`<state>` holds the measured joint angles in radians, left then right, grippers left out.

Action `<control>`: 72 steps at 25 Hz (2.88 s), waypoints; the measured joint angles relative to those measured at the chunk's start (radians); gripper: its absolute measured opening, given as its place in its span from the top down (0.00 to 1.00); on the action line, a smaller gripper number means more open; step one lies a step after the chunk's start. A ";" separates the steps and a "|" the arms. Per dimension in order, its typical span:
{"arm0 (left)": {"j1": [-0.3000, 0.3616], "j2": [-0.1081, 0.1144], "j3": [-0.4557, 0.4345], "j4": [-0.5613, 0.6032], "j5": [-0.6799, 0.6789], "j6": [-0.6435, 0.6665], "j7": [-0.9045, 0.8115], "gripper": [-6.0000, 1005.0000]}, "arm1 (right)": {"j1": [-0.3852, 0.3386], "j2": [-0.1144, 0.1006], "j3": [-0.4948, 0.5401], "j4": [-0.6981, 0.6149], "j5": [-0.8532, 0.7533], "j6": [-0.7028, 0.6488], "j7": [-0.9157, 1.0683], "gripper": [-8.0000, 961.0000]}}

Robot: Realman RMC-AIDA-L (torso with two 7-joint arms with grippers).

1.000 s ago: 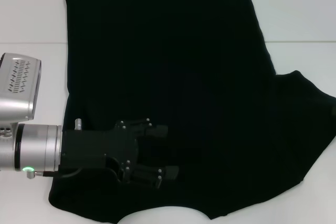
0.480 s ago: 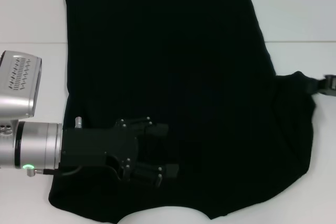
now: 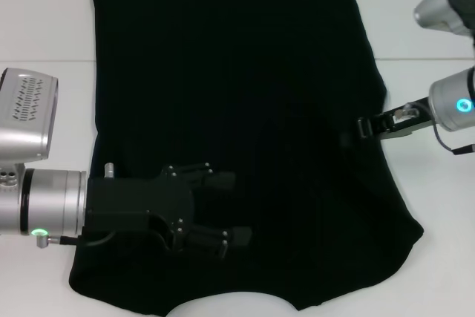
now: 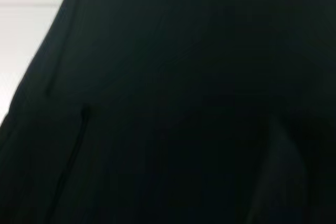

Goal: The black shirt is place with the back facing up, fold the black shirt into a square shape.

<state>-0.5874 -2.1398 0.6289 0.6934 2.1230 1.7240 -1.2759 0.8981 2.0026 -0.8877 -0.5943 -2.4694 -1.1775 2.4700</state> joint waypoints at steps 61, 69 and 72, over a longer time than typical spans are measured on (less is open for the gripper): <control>0.192 -0.029 -0.049 0.374 0.367 -0.158 -0.101 0.05 | -0.216 0.056 0.009 -0.039 0.635 -0.080 -0.580 0.03; 0.191 -0.031 -0.049 0.367 0.357 -0.177 -0.072 0.06 | -0.215 0.052 0.009 -0.039 0.636 -0.076 -0.580 0.03; 0.189 -0.031 -0.048 0.366 0.361 -0.180 -0.072 0.07 | -0.215 0.051 0.009 -0.039 0.636 -0.076 -0.580 0.03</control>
<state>-0.3987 -2.1706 0.5807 1.0599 2.4843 1.5437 -1.3479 0.6826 2.0538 -0.8789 -0.6335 -1.8336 -1.2532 1.8899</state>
